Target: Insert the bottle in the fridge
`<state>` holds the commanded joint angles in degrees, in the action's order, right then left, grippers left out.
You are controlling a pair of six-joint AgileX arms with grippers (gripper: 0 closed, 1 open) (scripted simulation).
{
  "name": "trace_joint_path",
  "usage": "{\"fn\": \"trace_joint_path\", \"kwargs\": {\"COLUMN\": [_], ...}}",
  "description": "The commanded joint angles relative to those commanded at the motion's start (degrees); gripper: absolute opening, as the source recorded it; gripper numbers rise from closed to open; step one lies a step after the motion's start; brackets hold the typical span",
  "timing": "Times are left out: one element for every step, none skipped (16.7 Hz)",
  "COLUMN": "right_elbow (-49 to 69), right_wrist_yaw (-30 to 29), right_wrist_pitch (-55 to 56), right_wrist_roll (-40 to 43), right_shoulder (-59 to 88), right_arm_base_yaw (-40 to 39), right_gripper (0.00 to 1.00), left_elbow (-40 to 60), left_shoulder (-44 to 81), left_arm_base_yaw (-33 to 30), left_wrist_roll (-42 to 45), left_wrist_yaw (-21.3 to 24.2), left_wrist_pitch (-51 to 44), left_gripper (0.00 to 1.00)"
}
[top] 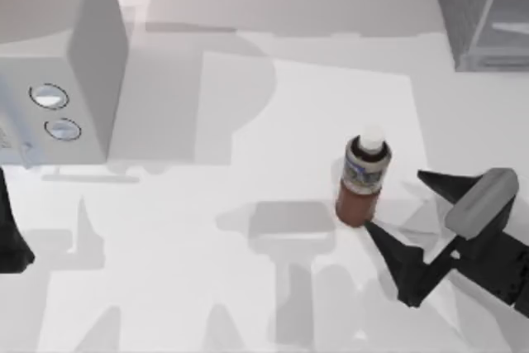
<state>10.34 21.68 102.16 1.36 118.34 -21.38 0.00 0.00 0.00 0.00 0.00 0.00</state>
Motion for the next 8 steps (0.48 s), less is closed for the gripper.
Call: {"fn": "trace_joint_path", "kwargs": {"right_elbow": [0.0, 0.0, -0.21, -0.1, 0.43, 1.13, 1.84, 2.52], "right_wrist_yaw": [0.0, 0.0, -0.2, -0.2, -0.18, -0.22, -0.33, -0.51], "right_wrist_pitch": [0.0, 0.0, -1.2, -1.14, -0.9, -0.74, -0.82, -1.11], "right_wrist_roll": [0.0, 0.0, -0.02, 0.0, 0.07, 0.12, 0.1, 0.05], "right_shoulder": [0.0, 0.0, 2.53, 2.45, 2.1, 1.74, 1.52, 1.44], "right_arm_base_yaw": [0.0, 0.0, 0.47, 0.45, 0.29, 0.07, -0.19, -0.47], "right_gripper": [1.0, 1.0, 1.0, 1.0, 1.0, 1.0, 1.0, 1.0], "left_elbow": [0.0, 0.0, 0.0, 0.0, 0.0, 0.0, 0.0, 0.0], "left_shoulder": [0.0, 0.0, 0.0, 0.0, 0.0, 0.0, 0.0, 0.0], "left_arm_base_yaw": [0.0, 0.0, 0.0, 0.0, 0.0, 0.0, 0.0, 0.0], "left_wrist_roll": [0.0, 0.0, 0.0, 0.0, 0.0, 0.0, 0.0, 0.0], "left_wrist_yaw": [0.0, 0.0, 0.0, 0.0, 0.0, 0.0, 0.0, 0.0], "left_wrist_pitch": [0.0, 0.0, 0.0, 0.0, 0.0, 0.0, 0.0, 0.0], "left_gripper": [1.0, 1.0, 1.0, 1.0, 1.0, 1.0, 1.0, 1.0]}}
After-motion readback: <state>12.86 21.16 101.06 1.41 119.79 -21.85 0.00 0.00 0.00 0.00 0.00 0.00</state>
